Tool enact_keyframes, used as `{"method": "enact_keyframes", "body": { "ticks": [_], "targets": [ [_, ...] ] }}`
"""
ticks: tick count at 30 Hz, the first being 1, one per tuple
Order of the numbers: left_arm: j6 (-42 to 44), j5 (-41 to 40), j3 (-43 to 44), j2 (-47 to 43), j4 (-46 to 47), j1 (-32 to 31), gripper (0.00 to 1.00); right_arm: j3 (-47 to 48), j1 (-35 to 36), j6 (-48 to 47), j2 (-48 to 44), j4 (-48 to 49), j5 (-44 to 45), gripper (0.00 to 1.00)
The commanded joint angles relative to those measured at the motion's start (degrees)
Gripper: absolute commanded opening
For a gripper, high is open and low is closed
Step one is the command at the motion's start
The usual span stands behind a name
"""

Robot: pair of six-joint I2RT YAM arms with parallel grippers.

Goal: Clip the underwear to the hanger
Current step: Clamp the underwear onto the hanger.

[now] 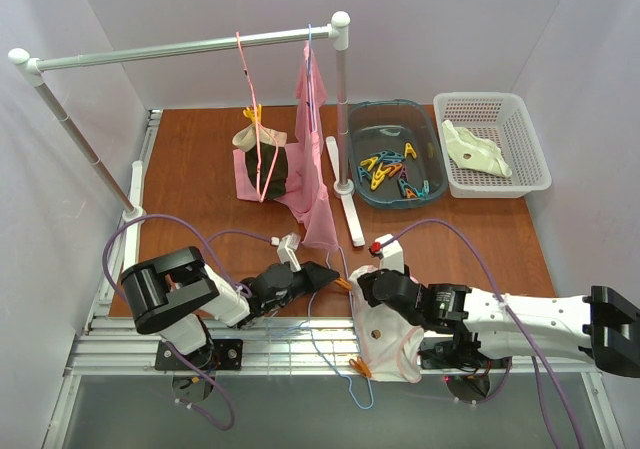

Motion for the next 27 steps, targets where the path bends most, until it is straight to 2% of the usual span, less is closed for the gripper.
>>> {"method": "enact_keyframes", "body": {
  "ticks": [1,11,15,19,20,22,23,26,27],
  "targets": [
    [1.0,-3.3,-0.2,-1.0,-0.3,-1.2,0.14,2.3,0.3,-3.2,1.2,4.0,3.1,0.55],
    [1.4,-7.0,-1.4,-1.0,2.0,-2.3,0.12,-2.2,-0.9,-6.0,1.9,12.7,1.1,0.56],
    [1.4,-8.0,-2.0,-0.3,4.0,-2.5,0.12,-4.9,-3.5,-6.7,2.2,16.1,-1.5,0.57],
    [1.1,-8.3,-2.6,2.1,8.5,-2.9,0.12,-6.7,-4.7,-6.5,3.4,18.2,-3.4,0.52],
    [0.9,-8.4,-3.0,3.1,10.5,-2.9,0.12,-6.7,-4.8,-6.4,3.9,18.3,-3.5,0.50],
    [0.9,-8.4,-3.2,4.3,12.6,-3.1,0.12,-6.7,-4.9,-6.0,4.7,18.4,-3.4,0.38],
    [0.9,-8.5,-3.2,5.1,13.8,-3.0,0.12,-6.7,-4.9,-6.0,4.9,18.4,-3.3,0.25],
    [1.0,-9.2,-2.7,5.9,13.6,-3.2,0.12,-6.5,-5.0,-5.1,5.1,17.4,-3.1,0.03],
    [1.1,-9.5,-2.6,5.9,13.5,-3.2,0.12,-6.3,-5.0,-5.0,5.2,16.8,-3.3,0.01]
  ]
}}
